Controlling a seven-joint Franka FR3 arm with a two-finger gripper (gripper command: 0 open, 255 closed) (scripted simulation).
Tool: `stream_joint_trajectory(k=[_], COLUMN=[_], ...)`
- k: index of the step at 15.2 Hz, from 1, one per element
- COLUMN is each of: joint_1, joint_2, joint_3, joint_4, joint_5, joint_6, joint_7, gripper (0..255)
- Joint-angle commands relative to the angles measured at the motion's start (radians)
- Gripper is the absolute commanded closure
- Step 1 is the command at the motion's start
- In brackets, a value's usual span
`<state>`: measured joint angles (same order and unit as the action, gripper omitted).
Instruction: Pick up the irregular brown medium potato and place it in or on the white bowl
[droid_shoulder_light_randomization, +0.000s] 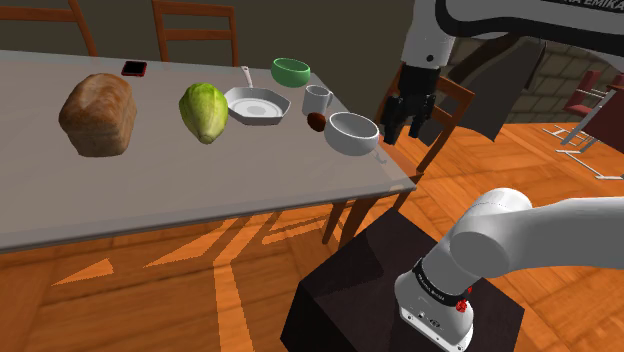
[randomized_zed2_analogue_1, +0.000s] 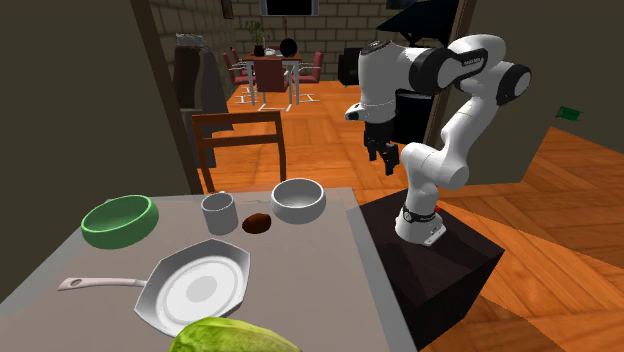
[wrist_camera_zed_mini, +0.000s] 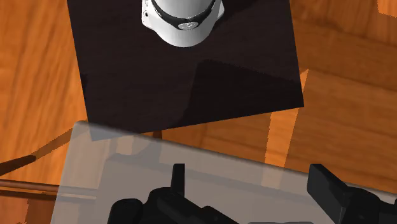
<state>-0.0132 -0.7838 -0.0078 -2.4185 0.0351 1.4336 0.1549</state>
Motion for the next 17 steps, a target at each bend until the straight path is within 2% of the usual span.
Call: stream_joint_trajectory(k=[1, 9, 17], joint_1=[0.000, -0.004, -0.004], joint_2=[0.000, 0.307, 0.638], joint_3=[0.000, -0.107, -0.182], joint_4=[0.000, 0.139, 0.368], joint_5=[0.000, -0.032, 0.003], joint_6=[0.000, 0.149, 0.223], joint_7=[0.000, -0.165, -0.332], gripper=[0, 0, 0])
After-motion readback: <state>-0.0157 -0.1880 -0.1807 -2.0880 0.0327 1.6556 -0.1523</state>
